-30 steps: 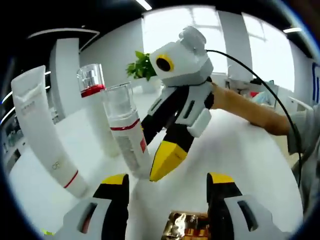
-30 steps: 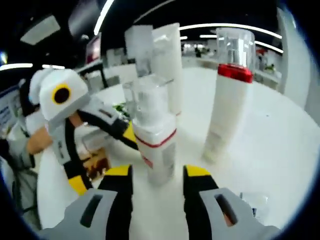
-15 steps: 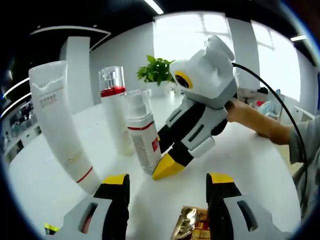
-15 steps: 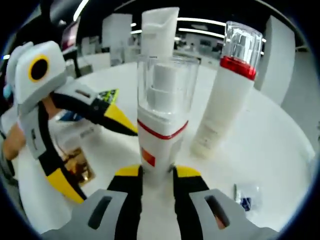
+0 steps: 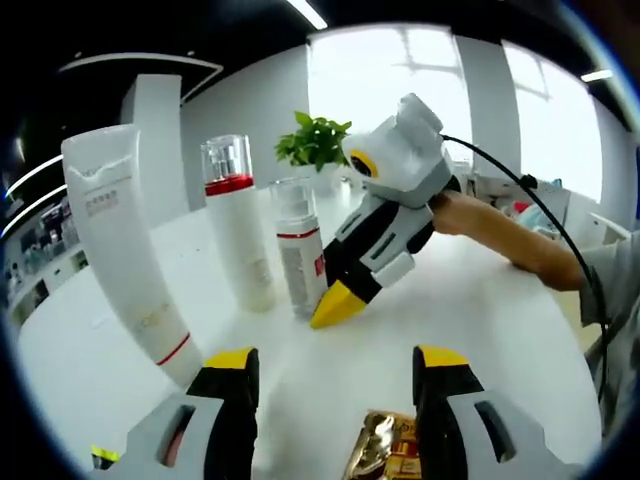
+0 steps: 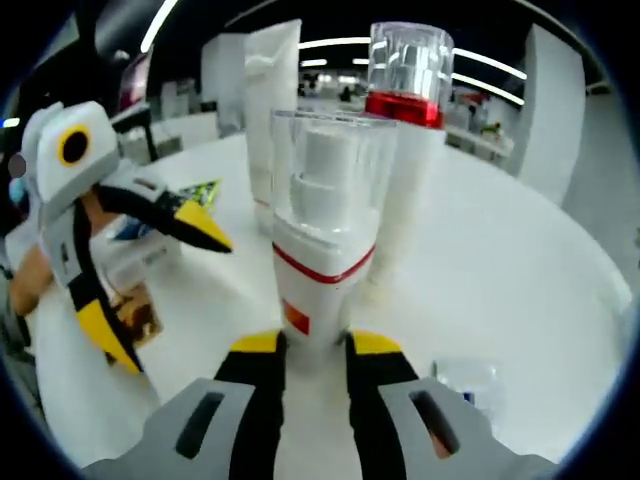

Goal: Arrange the skincare products in the storage area until every visible bottle or jar stands upright without overlapping.

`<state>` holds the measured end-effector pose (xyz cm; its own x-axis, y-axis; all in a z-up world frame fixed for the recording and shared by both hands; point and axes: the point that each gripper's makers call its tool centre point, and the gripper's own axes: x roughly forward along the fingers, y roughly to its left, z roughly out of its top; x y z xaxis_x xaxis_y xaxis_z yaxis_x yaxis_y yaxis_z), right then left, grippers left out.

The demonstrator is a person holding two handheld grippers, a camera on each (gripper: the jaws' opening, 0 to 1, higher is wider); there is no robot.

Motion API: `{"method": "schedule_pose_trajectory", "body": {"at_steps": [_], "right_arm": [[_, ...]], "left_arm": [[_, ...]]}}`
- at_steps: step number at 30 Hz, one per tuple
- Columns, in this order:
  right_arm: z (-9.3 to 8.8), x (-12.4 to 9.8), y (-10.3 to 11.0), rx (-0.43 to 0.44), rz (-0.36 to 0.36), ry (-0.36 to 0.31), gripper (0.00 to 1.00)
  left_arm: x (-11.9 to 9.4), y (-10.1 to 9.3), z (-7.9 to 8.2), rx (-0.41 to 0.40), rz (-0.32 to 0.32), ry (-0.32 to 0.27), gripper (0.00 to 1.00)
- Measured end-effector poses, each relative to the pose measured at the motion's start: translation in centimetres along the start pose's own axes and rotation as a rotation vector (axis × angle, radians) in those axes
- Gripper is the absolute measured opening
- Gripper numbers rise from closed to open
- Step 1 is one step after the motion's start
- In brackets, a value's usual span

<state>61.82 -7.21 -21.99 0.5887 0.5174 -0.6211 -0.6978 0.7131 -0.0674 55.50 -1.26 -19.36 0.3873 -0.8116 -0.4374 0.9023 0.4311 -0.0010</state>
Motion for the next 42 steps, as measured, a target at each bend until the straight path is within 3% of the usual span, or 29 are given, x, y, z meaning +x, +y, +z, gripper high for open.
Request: {"method": "schedule_pose_trajectory", "body": {"at_steps": [3,16,22,27,30,34,37,39,42], "right_arm": [[-0.1,0.2,-0.8,0.007,-0.012,-0.012,0.22],[0.4,0.1,0.4,-0.031,0.019,-0.031,0.23],[0.9,0.0,0.2,-0.096,-0.007,-0.064,0.35],[1.0,0.0,1.1,-0.111,0.038,-0.064,0.56],[1.4,-0.4,1.1,-0.128,0.045,-0.071,0.59],[3.6,-2.0,1.5,-0.095,0.112,-0.179,0.58],[6.3,-4.0,0.9,-0.026,0.151,-0.313,0.60],[7.5,-5.0,0.2,0.000,0.158,-0.381,0.69],[8.8,-6.0,-0.9,0.035,0.153,-0.461,0.89]], "left_arm": [[0.0,0.1,0.0,-0.001,0.001,0.000,0.63],[-0.2,-0.1,0.2,0.001,0.009,-0.011,0.63],[-0.3,0.0,0.3,-0.003,0.011,-0.018,0.63],[-0.6,0.1,0.4,-0.001,0.017,-0.027,0.64],[-1.1,0.1,1.1,-0.010,0.011,-0.058,0.64],[-2.4,0.1,3.4,-0.134,-0.052,-0.186,0.66],[-3.7,1.4,4.4,-0.193,-0.044,-0.247,0.68],[-4.4,2.5,4.5,-0.193,-0.011,-0.259,0.72],[-5.1,3.6,4.7,-0.181,0.029,-0.282,0.83]]}}
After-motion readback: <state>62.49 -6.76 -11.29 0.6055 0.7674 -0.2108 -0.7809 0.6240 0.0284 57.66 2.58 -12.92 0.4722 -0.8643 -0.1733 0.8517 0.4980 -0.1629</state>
